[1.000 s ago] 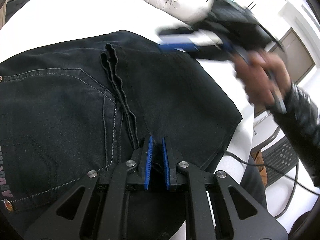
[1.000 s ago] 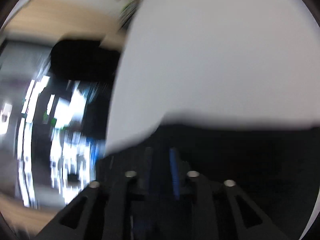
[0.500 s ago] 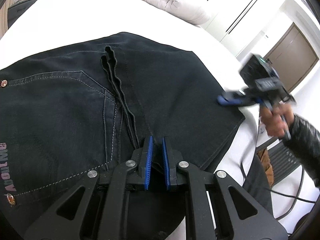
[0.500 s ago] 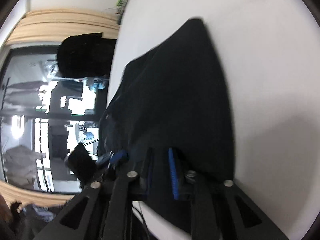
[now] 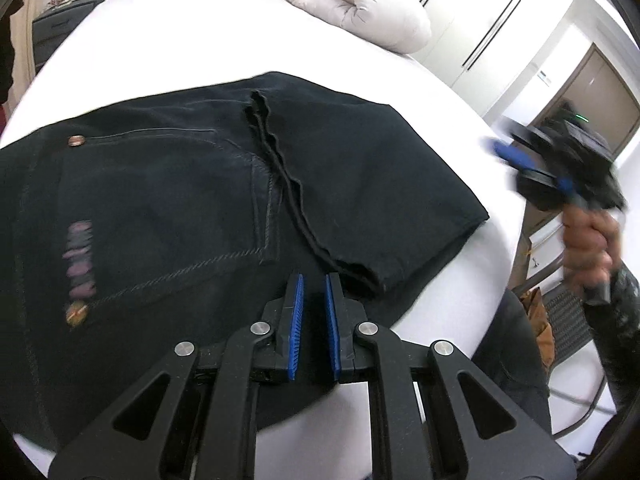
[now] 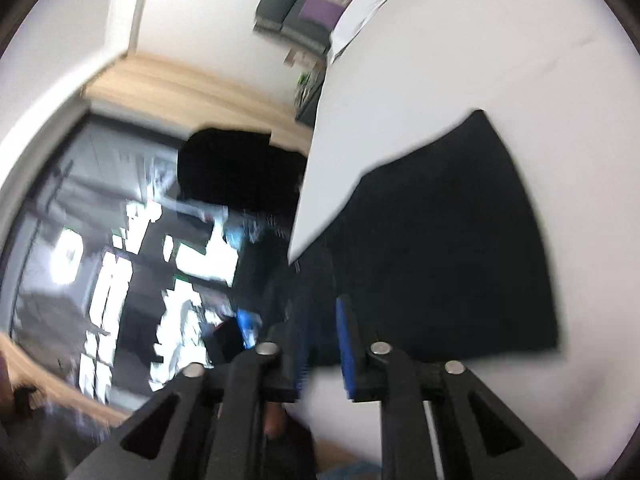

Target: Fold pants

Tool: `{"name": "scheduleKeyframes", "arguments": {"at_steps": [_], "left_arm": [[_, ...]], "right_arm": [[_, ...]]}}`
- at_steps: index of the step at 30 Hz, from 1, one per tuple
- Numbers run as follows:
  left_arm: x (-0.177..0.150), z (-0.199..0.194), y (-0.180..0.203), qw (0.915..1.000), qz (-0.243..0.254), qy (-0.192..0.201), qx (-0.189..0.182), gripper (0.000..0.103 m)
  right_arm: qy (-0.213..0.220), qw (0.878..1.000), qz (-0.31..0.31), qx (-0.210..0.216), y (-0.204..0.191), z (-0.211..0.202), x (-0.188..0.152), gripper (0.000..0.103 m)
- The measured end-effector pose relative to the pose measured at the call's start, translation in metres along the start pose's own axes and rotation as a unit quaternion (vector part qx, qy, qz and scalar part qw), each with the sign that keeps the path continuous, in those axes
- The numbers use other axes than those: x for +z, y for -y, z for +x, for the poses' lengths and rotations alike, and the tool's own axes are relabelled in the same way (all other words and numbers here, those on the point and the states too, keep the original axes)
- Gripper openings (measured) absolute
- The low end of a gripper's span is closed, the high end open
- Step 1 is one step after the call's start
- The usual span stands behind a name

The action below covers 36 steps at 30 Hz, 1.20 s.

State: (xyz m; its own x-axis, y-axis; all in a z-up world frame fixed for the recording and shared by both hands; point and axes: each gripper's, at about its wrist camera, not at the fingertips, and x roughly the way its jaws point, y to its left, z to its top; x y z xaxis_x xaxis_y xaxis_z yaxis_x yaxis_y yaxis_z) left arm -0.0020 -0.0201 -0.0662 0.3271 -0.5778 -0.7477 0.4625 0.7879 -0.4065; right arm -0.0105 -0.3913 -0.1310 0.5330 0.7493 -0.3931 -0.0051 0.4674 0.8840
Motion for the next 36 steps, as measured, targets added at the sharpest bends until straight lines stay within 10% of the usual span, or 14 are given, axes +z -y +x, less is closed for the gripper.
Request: {"name": "scheduleKeyframes", "arguments": {"at_steps": [6, 10, 14, 16, 18, 22, 26, 30, 36], "left_arm": [[-0.021, -0.053, -0.032, 0.9971, -0.062, 0.03, 0.031, 0.011], [-0.042, -0.098, -0.07, 0.9862, -0.146, 0.059, 0.049, 0.015], [-0.071, -0.14, -0.114, 0.9592, -0.257, 0.103, 0.056, 0.063], [-0.083, -0.156, -0.129, 0.9419, -0.303, 0.128, 0.068, 0.082], [-0.088, -0.164, -0.145, 0.9252, -0.349, 0.144, 0.043, 0.083], [-0.097, -0.143, -0.159, 0.8967, -0.424, 0.125, -0.032, 0.083], [-0.092, -0.124, -0.156, 0.891, -0.434, 0.127, -0.041, 0.083], [-0.086, -0.119, -0.171, 0.8649, -0.476, 0.151, -0.053, 0.083], [-0.08, -0.104, -0.184, 0.8547, -0.491, 0.158, -0.064, 0.068]], "right_arm": [[-0.003, 0.996, 0.083, -0.031, 0.035, 0.074, -0.041, 0.018], [-0.087, 0.993, 0.069, 0.039, -0.005, 0.087, -0.08, 0.026], [-0.078, 0.994, -0.006, 0.072, -0.051, 0.082, -0.09, 0.028], [-0.031, 0.996, -0.009, 0.078, -0.055, 0.066, -0.073, 0.048], [0.002, 0.999, -0.005, 0.054, -0.053, 0.057, -0.055, 0.066], [-0.015, 0.998, -0.055, -0.031, -0.075, 0.071, -0.043, 0.068], [-0.069, 0.991, -0.099, -0.064, -0.09, 0.095, -0.048, 0.041], [-0.079, 0.989, -0.1, -0.072, -0.094, 0.112, -0.043, 0.036], [-0.109, 0.973, -0.15, -0.14, -0.093, 0.089, -0.042, 0.032]]}}
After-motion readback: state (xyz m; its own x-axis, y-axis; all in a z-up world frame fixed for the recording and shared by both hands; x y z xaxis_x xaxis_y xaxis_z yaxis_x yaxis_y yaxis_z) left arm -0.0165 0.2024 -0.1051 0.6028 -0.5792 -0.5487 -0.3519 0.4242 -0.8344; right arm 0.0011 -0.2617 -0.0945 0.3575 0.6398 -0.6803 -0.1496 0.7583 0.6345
